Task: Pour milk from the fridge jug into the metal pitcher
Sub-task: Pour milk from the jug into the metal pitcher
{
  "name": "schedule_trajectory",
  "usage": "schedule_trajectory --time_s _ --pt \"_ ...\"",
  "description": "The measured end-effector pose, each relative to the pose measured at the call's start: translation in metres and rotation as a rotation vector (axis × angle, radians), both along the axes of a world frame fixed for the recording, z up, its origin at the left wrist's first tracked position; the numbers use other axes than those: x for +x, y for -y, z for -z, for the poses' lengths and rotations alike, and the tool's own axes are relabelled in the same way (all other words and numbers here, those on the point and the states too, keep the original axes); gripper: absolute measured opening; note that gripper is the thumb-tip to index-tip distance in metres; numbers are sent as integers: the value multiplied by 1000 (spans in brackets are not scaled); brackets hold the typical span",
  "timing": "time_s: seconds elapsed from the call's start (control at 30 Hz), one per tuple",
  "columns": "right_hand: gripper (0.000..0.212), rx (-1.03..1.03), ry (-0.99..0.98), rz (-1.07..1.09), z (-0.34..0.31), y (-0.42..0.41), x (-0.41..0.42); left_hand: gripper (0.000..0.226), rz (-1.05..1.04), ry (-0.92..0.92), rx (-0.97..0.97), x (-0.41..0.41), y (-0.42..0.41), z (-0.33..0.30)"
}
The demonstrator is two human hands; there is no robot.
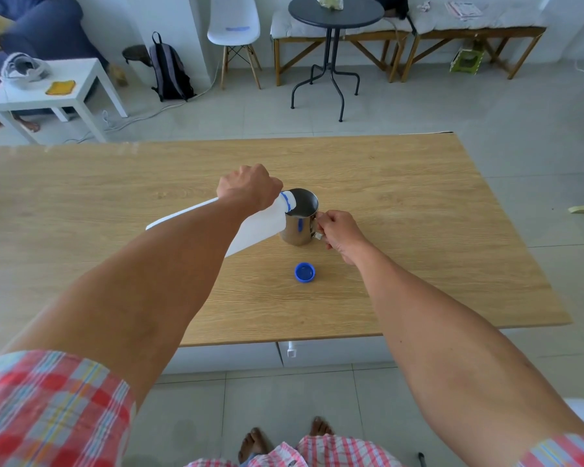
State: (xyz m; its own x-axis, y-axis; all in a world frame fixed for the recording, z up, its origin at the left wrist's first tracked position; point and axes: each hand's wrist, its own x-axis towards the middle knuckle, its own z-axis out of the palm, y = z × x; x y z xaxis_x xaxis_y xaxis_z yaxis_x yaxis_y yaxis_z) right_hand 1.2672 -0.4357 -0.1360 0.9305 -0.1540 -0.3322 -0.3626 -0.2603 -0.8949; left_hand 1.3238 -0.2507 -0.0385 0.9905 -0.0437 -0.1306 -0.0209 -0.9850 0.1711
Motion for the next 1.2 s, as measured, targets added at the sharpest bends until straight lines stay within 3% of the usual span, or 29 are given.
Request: schedule_trajectory --time_s 1.2 --pt "37 -18 4 -24 -2 3 -1 30 42 -13 48 5 5 -1"
